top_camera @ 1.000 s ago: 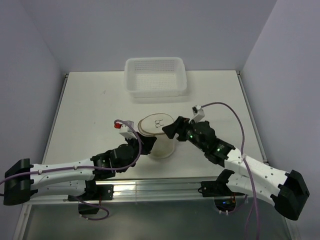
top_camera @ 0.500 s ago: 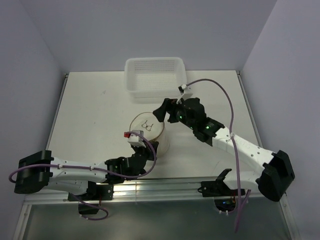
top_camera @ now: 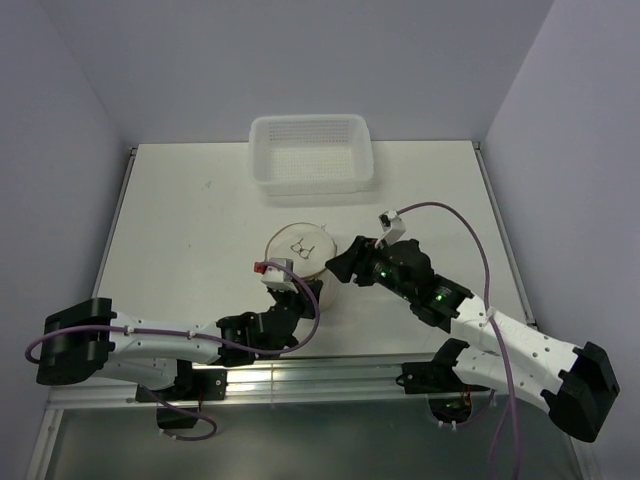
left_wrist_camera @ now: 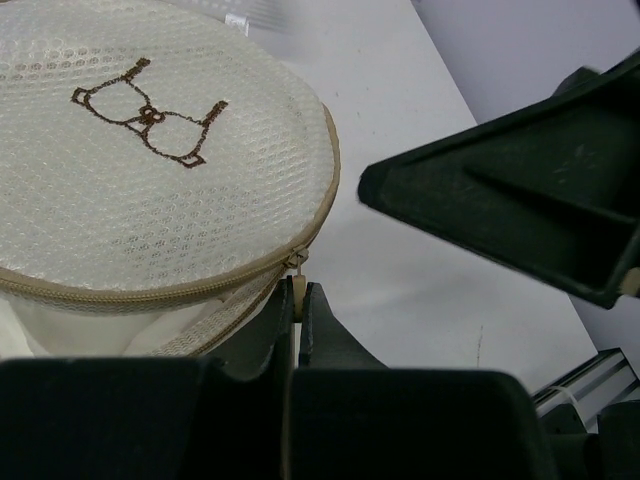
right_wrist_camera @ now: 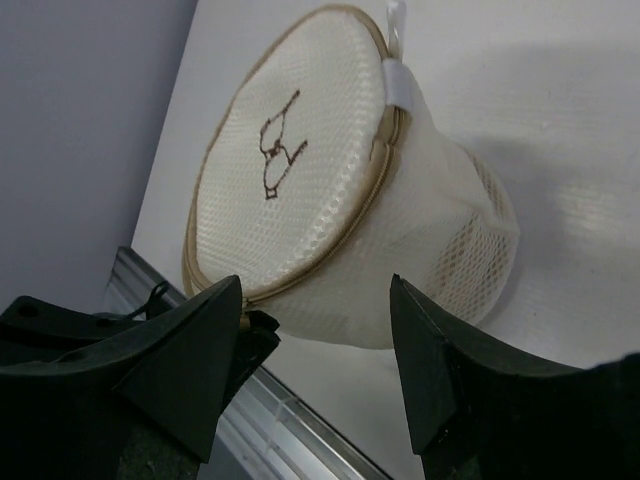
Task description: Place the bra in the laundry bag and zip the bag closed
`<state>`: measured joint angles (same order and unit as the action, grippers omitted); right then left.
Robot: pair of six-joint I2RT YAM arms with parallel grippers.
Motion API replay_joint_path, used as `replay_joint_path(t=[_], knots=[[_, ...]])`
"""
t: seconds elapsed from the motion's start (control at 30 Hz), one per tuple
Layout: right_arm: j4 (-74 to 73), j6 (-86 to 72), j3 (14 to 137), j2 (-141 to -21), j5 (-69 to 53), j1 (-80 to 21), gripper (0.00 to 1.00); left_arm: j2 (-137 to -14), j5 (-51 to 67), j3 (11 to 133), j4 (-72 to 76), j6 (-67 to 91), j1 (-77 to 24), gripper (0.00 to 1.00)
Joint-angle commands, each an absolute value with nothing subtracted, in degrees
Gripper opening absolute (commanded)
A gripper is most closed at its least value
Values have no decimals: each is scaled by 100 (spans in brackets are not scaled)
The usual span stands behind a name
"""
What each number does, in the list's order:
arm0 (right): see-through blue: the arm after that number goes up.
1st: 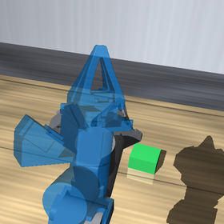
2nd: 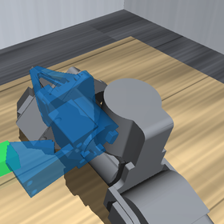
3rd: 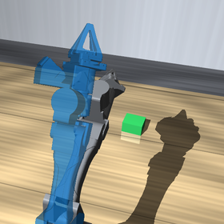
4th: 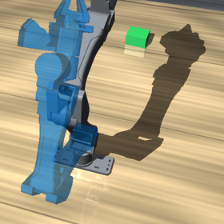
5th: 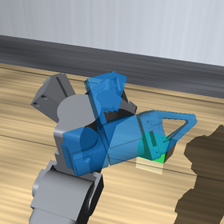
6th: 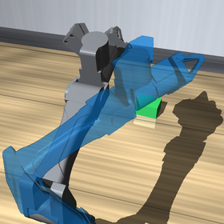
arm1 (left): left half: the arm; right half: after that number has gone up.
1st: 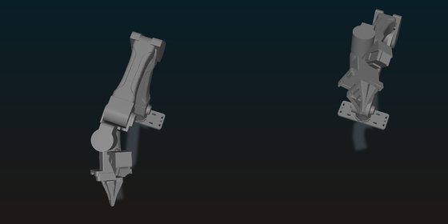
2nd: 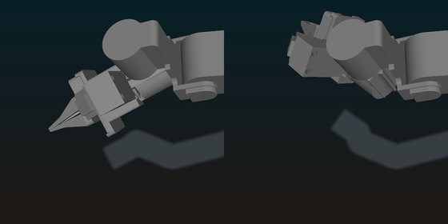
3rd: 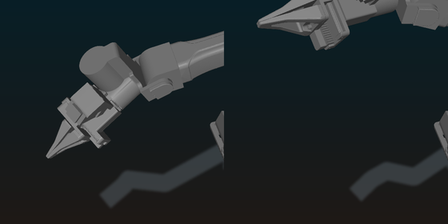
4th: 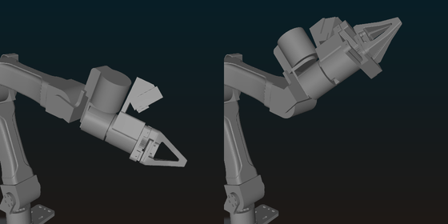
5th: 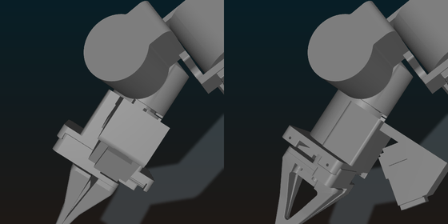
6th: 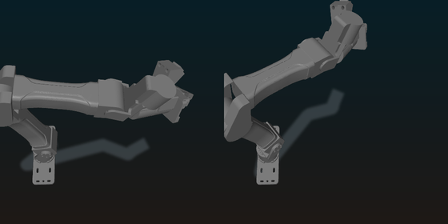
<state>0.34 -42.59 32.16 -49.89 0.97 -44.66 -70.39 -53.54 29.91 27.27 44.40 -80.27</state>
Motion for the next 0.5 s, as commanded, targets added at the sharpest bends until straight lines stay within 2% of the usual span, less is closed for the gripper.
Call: replay_joint_path(t=[0.0,0.1,0.17,0.2,0.23,0.27,0.33,0.37,0.43,0.47], knots=[[667,-4737,3129,-5211,-228,-4535,68,-7067,-5274,3217,2980,4509,-8016,0],[957,-4781,3067,-5335,-299,-4535,68,-7023,-5177,3173,3023,4526,-8016,0],[1063,-4799,3067,-5388,-343,-4535,63,-7022,-5133,3164,3050,4526,-8016,0],[1142,-4808,3076,-5422,-334,-4544,51,-7022,-5115,3155,3041,4535,-8016,0],[1160,-4808,3076,-5440,-256,-4535,45,-7022,-5107,3129,3041,4535,-8016,0],[1169,-4816,3085,-5449,-237,-4526,32,-7014,-5089,3120,3041,4535,-8016,0],[1178,-4790,3094,-5493,-115,-4526,19,-6979,-5063,3068,3024,4561,-8016,0],[1169,-4781,3111,-5528,-88,-4518,8,-6961,-5071,3041,3015,4570,-8016,0],[1204,-4772,3111,-5572,-44,-4491,0,-6873,-5045,2971,2954,4632,-8016,0],[1239,-4764,3103,-5572,-27,-4465,0,-6838,-5045,2953,2892,4675,-8016,0]])
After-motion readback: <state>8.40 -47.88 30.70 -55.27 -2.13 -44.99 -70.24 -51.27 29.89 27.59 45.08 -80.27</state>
